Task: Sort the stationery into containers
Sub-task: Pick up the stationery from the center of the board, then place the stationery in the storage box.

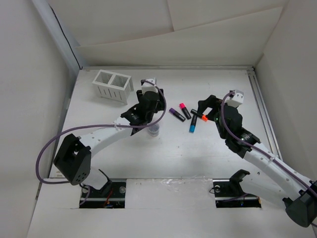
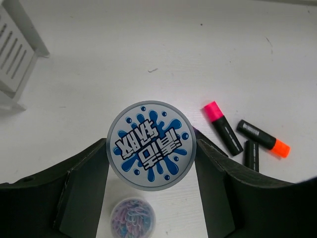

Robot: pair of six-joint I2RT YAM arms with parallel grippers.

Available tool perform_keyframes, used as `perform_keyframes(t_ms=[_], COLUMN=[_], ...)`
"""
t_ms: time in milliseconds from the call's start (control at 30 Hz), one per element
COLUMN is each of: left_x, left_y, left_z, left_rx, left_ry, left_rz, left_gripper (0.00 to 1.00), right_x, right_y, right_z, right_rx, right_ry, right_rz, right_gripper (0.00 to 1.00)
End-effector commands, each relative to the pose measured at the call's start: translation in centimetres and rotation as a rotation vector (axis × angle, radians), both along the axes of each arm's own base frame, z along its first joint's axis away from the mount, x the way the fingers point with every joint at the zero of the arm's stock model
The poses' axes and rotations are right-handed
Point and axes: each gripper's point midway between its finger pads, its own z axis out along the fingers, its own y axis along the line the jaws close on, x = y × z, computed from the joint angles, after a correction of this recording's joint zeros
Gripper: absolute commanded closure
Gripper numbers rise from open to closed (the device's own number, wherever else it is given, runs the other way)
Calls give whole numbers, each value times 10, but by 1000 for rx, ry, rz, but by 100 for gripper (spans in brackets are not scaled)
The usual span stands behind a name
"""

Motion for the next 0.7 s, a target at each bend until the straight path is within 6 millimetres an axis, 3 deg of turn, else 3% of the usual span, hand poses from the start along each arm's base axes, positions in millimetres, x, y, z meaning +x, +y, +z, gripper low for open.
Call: perform_keyframes(t_ms=[0, 167, 367, 400, 467, 533, 600, 633, 667], left_x=[18, 41, 77, 82, 94, 104, 115, 122, 127], left_y=[24, 57, 102, 109, 126, 135, 154, 160, 164], left_z=[51, 68, 69, 82, 85, 102, 101, 118, 120], left_rx=[-132, -187, -248, -262, -260, -283, -263, -280, -281], left_ry=[-118, -148, -152, -177, -185, -219, -215, -247, -243], left_rz=[107, 202, 288, 304, 346, 379, 441, 454, 453], left_gripper=[68, 68, 68, 66, 66, 66, 66, 66, 66], right_x=[1, 0, 0, 0, 0, 0, 0, -2, -2], right_y=[4, 9, 16, 16, 17, 18, 18, 23, 23], right_z=[19, 18, 12, 12, 14, 14, 14, 14, 14], right_rx=[35, 39, 23, 23, 28, 29, 29, 31, 31], right_ry=[-64, -61, -45, -45, -52, -52, -52, -51, -51], right_rz=[19, 46, 76, 76, 76, 85, 85, 103, 103], right_gripper=[4, 4, 4, 4, 4, 4, 4, 4, 4])
